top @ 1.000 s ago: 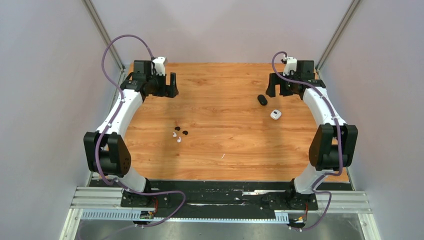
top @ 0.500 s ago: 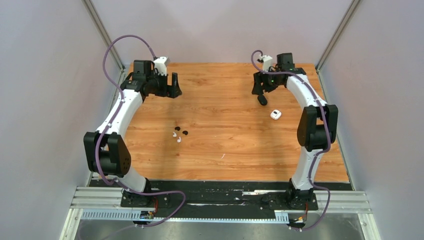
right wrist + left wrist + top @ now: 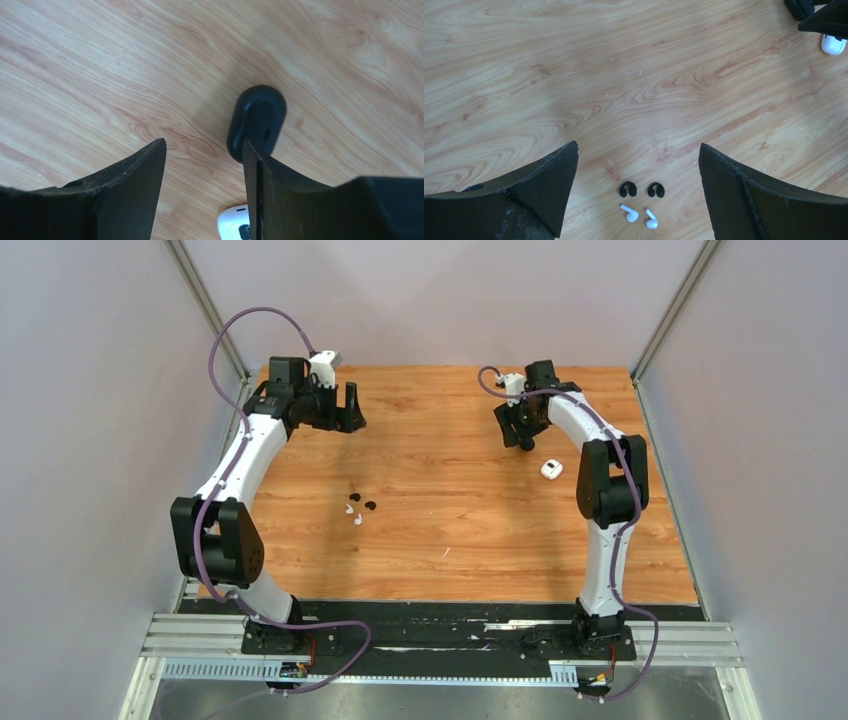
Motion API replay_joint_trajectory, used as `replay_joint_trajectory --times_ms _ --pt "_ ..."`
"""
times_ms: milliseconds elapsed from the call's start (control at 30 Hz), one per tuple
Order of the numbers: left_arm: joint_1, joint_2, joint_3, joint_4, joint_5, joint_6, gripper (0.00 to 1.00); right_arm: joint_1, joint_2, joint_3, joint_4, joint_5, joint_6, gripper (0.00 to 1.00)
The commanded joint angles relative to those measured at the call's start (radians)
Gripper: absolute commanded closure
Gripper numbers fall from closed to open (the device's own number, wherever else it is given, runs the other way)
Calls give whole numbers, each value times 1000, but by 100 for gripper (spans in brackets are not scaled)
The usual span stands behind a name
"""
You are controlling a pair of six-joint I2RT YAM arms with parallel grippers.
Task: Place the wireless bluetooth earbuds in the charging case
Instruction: Pick up the charging case at the center of the board.
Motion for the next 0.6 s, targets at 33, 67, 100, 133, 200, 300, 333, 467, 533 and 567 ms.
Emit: replay_joint_trajectory --times_ms 33,67,100,133,200,300,333,467,533,567 --pt "0 11 49 25 13 6 4 -17 -3 23 39 93 -42 43" --pt "0 13 50 24 14 7 5 -19 -4 16 47 99 -47 43" --pt "0 14 50 22 16 7 4 -21 -4 11 55 102 -50 44" --pt "0 15 51 21 18 8 5 -24 -2 8 61 103 -53 44" --pt "0 17 51 18 19 9 5 -27 4 5 66 111 -54 44" --pt "-1 19 51 17 19 9 4 -33 19 -2 69 114 -54 45" --pt "-1 21 51 17 20 9 4 -35 25 -3 70 112 -52 46" --pt "-2 28 62 13 25 11 5 -46 48 -8 68 87 -61 54" --pt "-2 33 67 6 28 16 4 -52 52 -15 69 66 -76 54" --pt "-2 34 71 6 28 19 4 -55 55 -18 70 60 -83 54"
